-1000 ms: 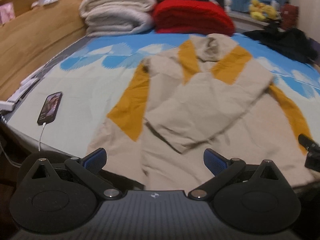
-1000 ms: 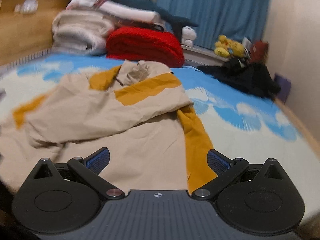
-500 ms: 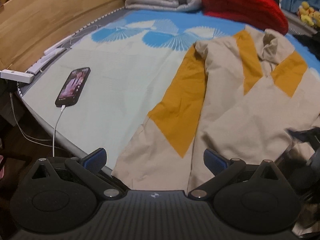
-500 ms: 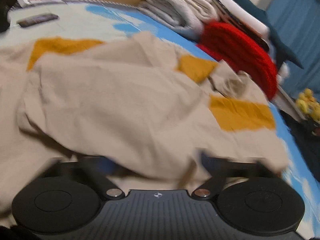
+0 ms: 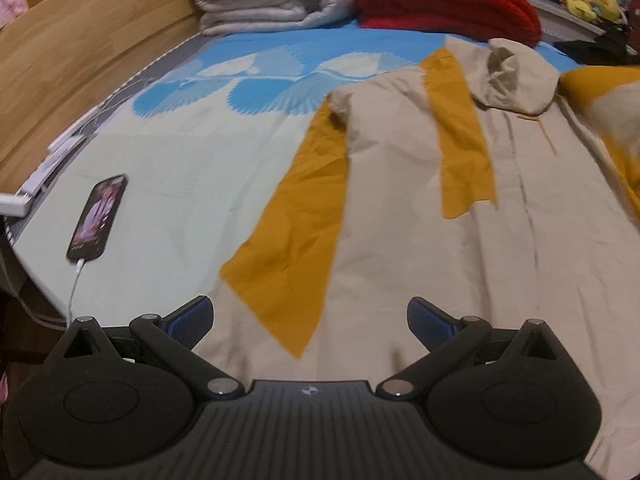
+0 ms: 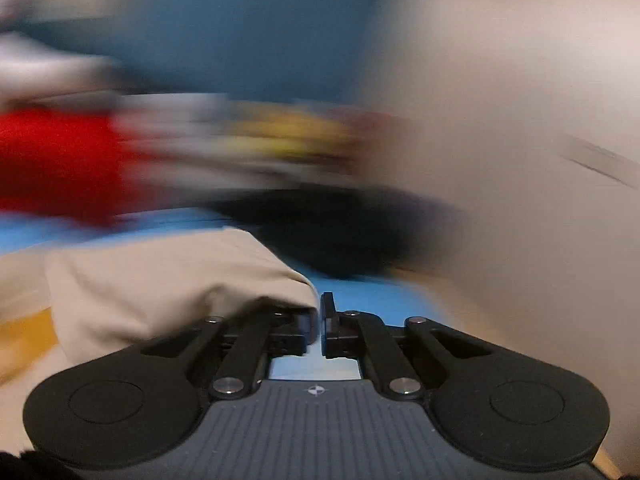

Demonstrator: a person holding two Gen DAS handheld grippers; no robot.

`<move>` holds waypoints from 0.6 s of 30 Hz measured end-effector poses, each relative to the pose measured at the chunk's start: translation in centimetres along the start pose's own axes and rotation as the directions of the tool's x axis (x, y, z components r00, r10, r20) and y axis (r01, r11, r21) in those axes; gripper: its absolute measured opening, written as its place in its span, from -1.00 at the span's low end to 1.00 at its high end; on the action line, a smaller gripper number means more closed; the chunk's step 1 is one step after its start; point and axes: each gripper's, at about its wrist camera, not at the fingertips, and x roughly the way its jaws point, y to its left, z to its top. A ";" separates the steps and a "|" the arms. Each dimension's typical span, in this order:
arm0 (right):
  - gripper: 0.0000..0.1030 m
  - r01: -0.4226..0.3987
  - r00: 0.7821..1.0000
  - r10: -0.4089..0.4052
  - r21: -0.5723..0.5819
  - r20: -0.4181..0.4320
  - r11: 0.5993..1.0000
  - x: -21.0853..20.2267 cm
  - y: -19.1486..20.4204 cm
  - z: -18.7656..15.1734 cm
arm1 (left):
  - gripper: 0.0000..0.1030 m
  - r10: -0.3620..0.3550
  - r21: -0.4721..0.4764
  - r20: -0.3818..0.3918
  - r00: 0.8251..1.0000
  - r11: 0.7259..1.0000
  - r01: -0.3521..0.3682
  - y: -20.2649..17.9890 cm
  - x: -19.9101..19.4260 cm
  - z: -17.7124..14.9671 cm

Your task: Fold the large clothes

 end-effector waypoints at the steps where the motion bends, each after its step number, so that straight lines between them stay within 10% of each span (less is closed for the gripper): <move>1: 0.03 0.186 0.982 -0.184 0.072 -0.036 0.980 2.2 -3.5 0.6 | 1.00 -0.011 0.004 0.003 1.000 1.000 0.011 -0.4 0.1 0.1; 3: 0.33 0.275 0.961 -0.266 0.152 -0.082 0.949 3.8 -9.4 0.1 | 1.00 -0.043 0.011 0.005 0.999 0.999 0.043 -1.1 0.5 0.1; 9: 0.57 -0.077 0.979 0.130 0.304 -0.158 0.950 0.8 -13.7 -8.4 | 1.00 -0.152 0.122 -0.048 0.987 0.980 0.156 -4.6 1.3 -0.2; 14: 0.57 -0.432 0.831 0.538 0.446 -0.141 0.784 -4.2 -7.6 -14.8 | 1.00 -0.316 0.159 -0.206 0.926 0.923 0.350 -6.6 2.3 -1.9; 18: 0.58 -0.593 0.726 0.674 0.372 -0.135 0.714 -8.1 0.8 -16.3 | 0.86 -0.326 0.162 -0.276 0.904 0.911 0.378 -8.1 4.1 -2.7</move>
